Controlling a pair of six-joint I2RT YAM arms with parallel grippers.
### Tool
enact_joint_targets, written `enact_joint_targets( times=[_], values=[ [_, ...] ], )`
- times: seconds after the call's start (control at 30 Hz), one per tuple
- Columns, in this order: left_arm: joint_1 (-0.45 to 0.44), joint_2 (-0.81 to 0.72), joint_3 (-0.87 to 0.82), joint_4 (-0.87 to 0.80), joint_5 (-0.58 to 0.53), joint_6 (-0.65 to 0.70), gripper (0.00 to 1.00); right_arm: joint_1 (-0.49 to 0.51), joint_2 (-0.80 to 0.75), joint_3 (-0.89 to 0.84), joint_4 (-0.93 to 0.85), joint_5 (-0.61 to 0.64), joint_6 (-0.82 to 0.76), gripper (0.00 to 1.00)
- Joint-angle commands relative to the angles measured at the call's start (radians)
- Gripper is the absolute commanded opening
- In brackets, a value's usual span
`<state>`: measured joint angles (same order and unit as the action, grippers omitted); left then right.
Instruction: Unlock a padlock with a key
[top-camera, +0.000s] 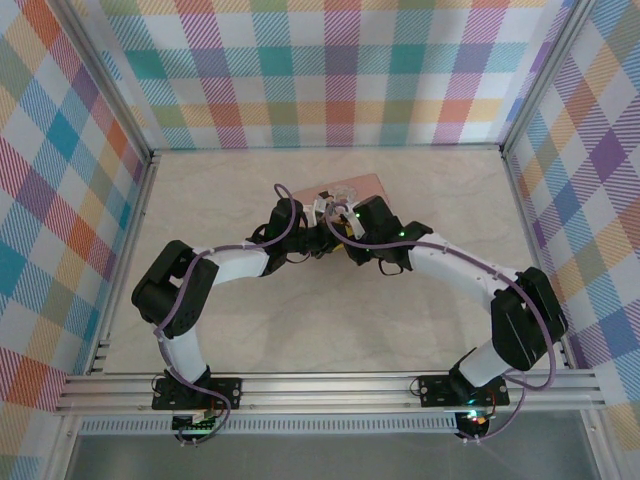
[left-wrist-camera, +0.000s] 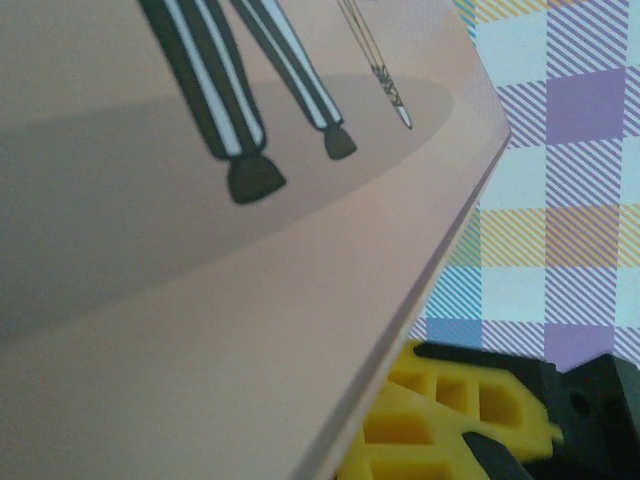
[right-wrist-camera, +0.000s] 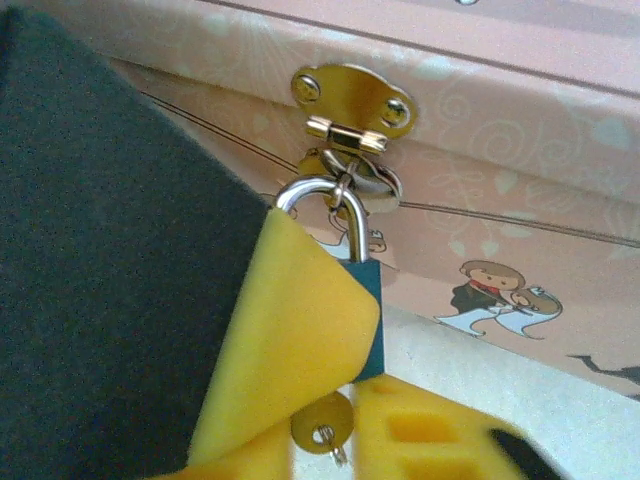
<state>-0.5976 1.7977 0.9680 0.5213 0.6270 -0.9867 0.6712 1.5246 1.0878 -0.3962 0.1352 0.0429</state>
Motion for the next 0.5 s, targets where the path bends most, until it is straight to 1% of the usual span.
enact_joint_targets(
  times=[0.0,0.03,0.07,0.2,0.37,0.47],
  values=[
    [-0.004,-0.042,0.014,0.037,0.046,-0.015,0.06,0.005,0.017,0.029,0.006,0.012,-0.007,0.06],
    [-0.004,-0.042,0.014,0.037,0.046,-0.015,0.06,0.005,0.016,0.027,0.006,0.009,-0.006,0.01],
    [-0.004,-0.043,0.014,0.037,0.045,-0.015,0.06,0.005,0.016,0.024,0.008,0.006,-0.006,0.00],
    [-0.004,-0.040,0.015,0.031,0.045,-0.011,0.07,0.005,0.012,0.014,0.018,-0.035,0.003,0.00],
    [-0.004,-0.046,0.011,-0.001,0.038,0.015,0.09,0.004,0.019,-0.016,0.049,-0.097,0.054,0.00],
    [-0.004,-0.052,0.002,-0.015,0.034,0.031,0.10,-0.011,0.010,-0.049,0.090,-0.176,0.113,0.00]
  ],
)
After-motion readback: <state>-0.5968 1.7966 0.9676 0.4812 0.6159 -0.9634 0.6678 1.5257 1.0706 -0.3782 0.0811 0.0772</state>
